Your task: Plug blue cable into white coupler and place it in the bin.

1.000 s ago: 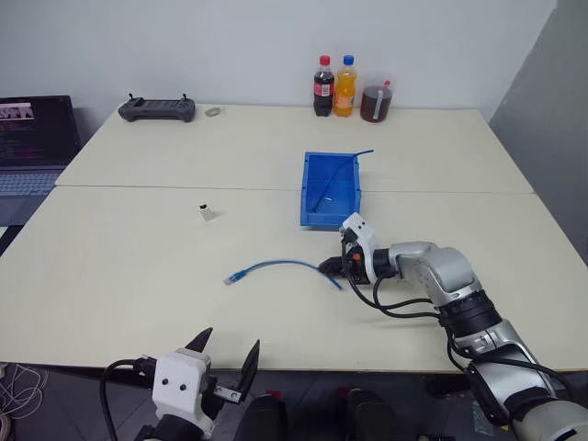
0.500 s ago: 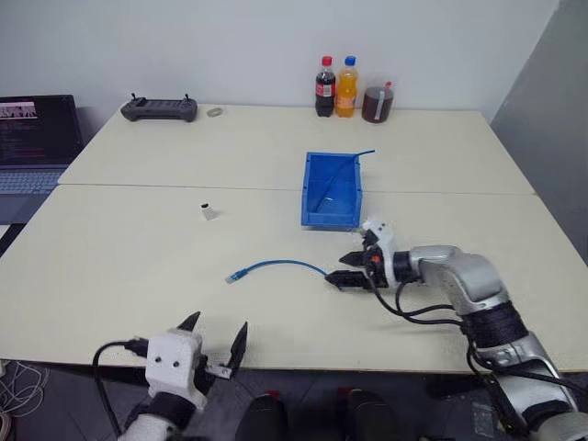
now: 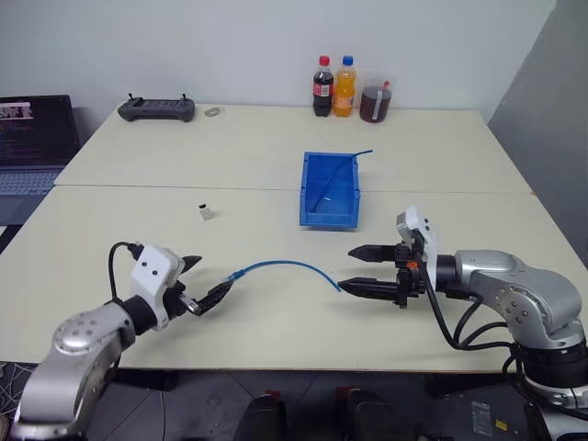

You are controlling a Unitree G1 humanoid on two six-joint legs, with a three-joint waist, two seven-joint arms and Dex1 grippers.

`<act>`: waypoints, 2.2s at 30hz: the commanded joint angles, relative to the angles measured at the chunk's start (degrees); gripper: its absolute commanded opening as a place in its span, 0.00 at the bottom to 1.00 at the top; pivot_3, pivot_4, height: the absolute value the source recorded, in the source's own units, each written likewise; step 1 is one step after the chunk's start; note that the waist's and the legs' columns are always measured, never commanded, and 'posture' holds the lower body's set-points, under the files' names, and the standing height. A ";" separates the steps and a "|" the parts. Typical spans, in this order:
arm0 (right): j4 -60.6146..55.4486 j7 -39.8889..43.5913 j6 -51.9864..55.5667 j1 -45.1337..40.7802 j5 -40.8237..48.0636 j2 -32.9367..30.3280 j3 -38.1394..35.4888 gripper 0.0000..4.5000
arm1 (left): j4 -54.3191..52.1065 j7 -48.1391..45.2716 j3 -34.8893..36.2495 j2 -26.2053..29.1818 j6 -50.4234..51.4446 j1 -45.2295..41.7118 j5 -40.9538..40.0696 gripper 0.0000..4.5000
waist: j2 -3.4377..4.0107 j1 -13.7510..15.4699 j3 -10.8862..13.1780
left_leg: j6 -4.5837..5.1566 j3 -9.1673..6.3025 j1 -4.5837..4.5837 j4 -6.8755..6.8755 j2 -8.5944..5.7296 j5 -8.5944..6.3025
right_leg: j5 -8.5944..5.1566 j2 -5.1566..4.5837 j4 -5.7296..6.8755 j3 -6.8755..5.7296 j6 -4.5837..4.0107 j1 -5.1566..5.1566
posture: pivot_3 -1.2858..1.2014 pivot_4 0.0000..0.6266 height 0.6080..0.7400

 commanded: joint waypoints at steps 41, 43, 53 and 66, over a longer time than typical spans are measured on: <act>-2.08 -16.81 6.98 5.26 19.68 3.68 -12.11 1.00 | -8.63 15.56 3.07 -20.13 32.76 -12.70 -35.62 0.05 | -0.08 -0.05 -0.01 | 0.00 -0.16 -0.06 0.06 0.03 0.00 | 0.07 -0.06 0.08 -0.05 0.09 0.03 | 0.52 0.24 1.00; -0.70 -19.66 7.89 5.20 22.14 5.57 -13.23 1.00 | -9.85 17.83 2.57 -21.61 34.36 -13.37 -38.86 0.05 | -0.08 -0.06 -0.01 | -0.01 -0.16 -0.06 0.05 0.03 0.01 | 0.07 -0.05 0.08 -0.04 0.09 0.03 | 0.52 0.24 1.00; 11.98 -30.46 9.55 -2.20 32.37 16.86 -14.14 1.00 | -9.66 22.41 -0.82 -23.40 38.03 -17.73 -48.41 0.05 | -0.07 -0.07 -0.02 | -0.04 -0.09 -0.02 0.07 -0.01 0.02 | 0.08 0.03 0.10 0.05 0.09 0.04 | 0.52 0.24 1.00; 13.60 -31.18 13.61 -4.01 42.66 15.51 -10.94 1.00 | -10.00 20.68 -3.99 -22.06 36.66 -16.08 -49.12 0.05 | -0.06 -0.05 -0.01 | -0.03 -0.07 -0.06 0.06 -0.02 0.02 | 0.08 0.02 0.04 0.07 0.09 0.02 | 0.52 0.24 1.00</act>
